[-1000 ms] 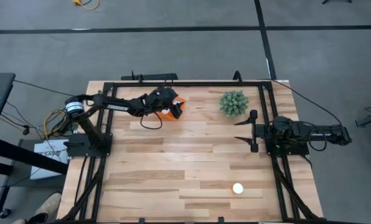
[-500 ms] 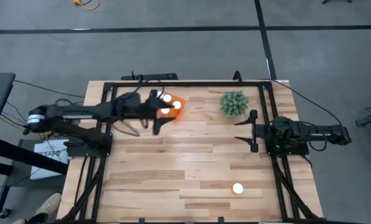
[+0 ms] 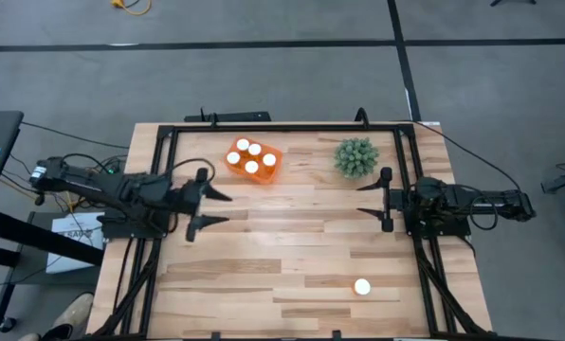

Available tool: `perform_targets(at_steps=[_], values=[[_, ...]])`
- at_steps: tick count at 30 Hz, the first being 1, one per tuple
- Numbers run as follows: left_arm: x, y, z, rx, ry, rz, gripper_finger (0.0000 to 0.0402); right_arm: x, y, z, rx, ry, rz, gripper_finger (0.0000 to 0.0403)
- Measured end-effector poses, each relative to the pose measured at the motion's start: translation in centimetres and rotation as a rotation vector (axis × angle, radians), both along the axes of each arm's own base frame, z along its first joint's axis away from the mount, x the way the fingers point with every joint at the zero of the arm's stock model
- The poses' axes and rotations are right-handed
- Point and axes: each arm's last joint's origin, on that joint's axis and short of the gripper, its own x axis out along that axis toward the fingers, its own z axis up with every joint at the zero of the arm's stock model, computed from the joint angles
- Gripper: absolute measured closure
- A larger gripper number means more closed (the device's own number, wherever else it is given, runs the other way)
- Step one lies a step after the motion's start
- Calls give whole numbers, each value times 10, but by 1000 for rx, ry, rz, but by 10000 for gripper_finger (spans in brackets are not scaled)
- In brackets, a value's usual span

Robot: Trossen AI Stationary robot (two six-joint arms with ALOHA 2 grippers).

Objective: Pick and place pill bottles into a basket
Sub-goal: Put the orange pill bottle into the orange bin

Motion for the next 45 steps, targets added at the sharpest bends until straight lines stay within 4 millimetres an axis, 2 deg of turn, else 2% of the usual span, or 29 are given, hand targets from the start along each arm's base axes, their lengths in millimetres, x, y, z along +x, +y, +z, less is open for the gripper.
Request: perform_targets(at_steps=[6, 15, 22, 32, 45], values=[[-30, -6, -23, -20, -80, 0, 159, 0, 0, 0, 0, 0, 0, 138], [-51, -16, -57, -5, -198, -209, 159, 0, 0, 0, 0, 0, 0, 138], [-59, -20, -72, 2, -266, -380, 159, 0, 0, 0, 0, 0, 0, 138], [-65, -17, -100, -4, -357, -360, 159, 0, 0, 0, 0, 0, 0, 138], [-68, -15, -112, 18, -368, -358, 159, 0, 0, 0, 0, 0, 0, 138]])
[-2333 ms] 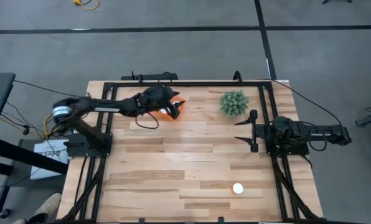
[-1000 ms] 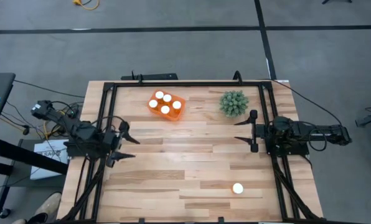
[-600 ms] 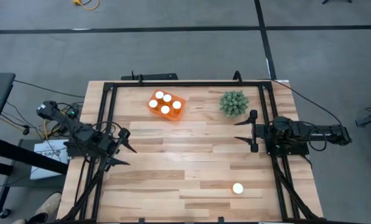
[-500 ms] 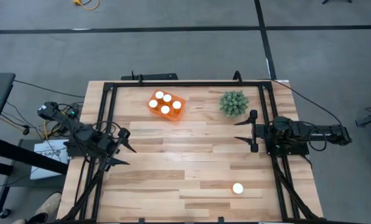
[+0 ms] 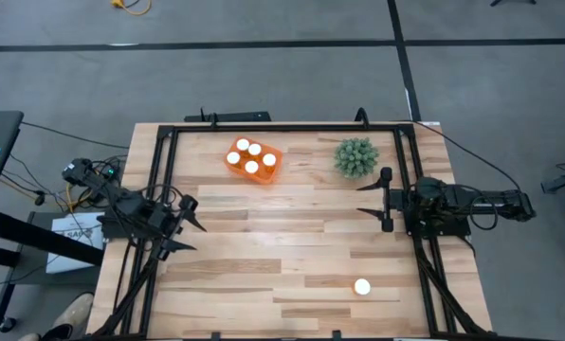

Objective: Pick and place pill bottles into a basket
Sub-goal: Put the orange pill bottle into the orange bin

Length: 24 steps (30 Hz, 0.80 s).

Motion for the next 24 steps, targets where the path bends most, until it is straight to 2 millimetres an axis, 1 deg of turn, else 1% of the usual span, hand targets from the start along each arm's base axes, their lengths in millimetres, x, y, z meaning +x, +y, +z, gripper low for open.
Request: perform_targets(at_steps=[6, 13, 24], values=[[1, 0, -8, 38, 70, 0, 159, 0, 0, 0, 0, 0, 0, 138], [1, 0, -18, 42, 178, 11, 159, 0, 0, 0, 0, 0, 0, 138], [1, -1, -18, -37, 219, -11, 159, 0, 0, 0, 0, 0, 0, 138]])
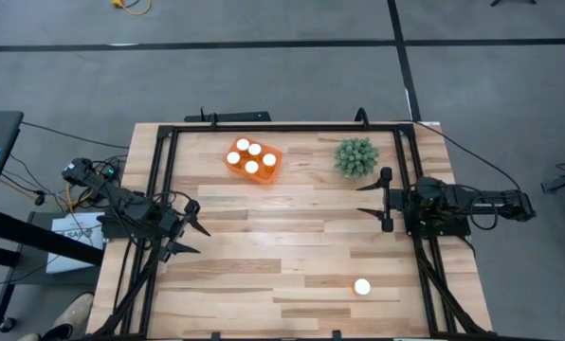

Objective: Pick and place pill bottles into a basket
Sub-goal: Put the orange pill bottle into the orange bin

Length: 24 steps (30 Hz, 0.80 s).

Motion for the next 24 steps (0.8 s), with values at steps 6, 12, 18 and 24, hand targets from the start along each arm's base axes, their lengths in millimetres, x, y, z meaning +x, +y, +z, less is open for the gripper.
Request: perform_targets(at_steps=[6, 12, 18, 24], values=[[0, 0, 0, -3, 2, 0, 159, 0, 0, 0, 0, 0, 0, 138], [0, 0, 0, -4, 3, -1, 159, 0, 0, 2, 105, -27, -6, 138], [0, 0, 0, 15, -5, -2, 159, 1, -1, 13, 625, -158, -57, 138], [0, 0, -1, 19, -6, -2, 159, -1, 2, 33, 912, -300, 119, 138]])
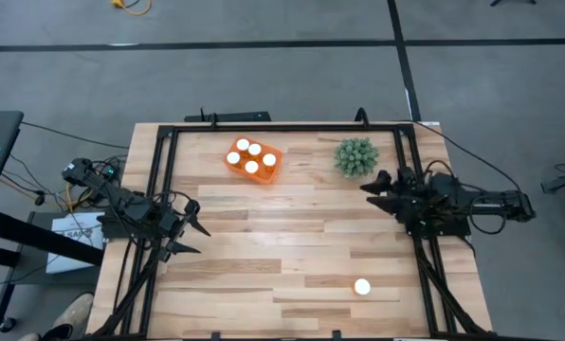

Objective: Pick and place pill bottles into a basket
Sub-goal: Put the orange pill bottle into the orange bin

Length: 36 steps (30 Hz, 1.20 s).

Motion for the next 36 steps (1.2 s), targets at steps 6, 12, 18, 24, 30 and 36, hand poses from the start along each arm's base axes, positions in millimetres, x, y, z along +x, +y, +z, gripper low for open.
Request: perform_targets(at_steps=[6, 12, 18, 24, 30, 36], values=[[0, 0, 0, 4, -2, 0, 159, -6, 14, 28, -116, 13, 233, 138], [0, 0, 0, 4, -2, -1, 159, -8, 25, 69, -245, 302, 201, 138], [0, 0, 0, 5, -2, -1, 159, 4, 49, 114, -404, 453, 242, 138], [0, 0, 0, 5, -1, -1, 159, 18, 84, 114, -465, 725, 276, 138], [0, 0, 0, 5, -2, -1, 159, 24, 124, 84, -400, 957, 282, 138], [0, 0, 0, 4, -1, -1, 159, 29, 160, 54, -335, 1137, 267, 138]])
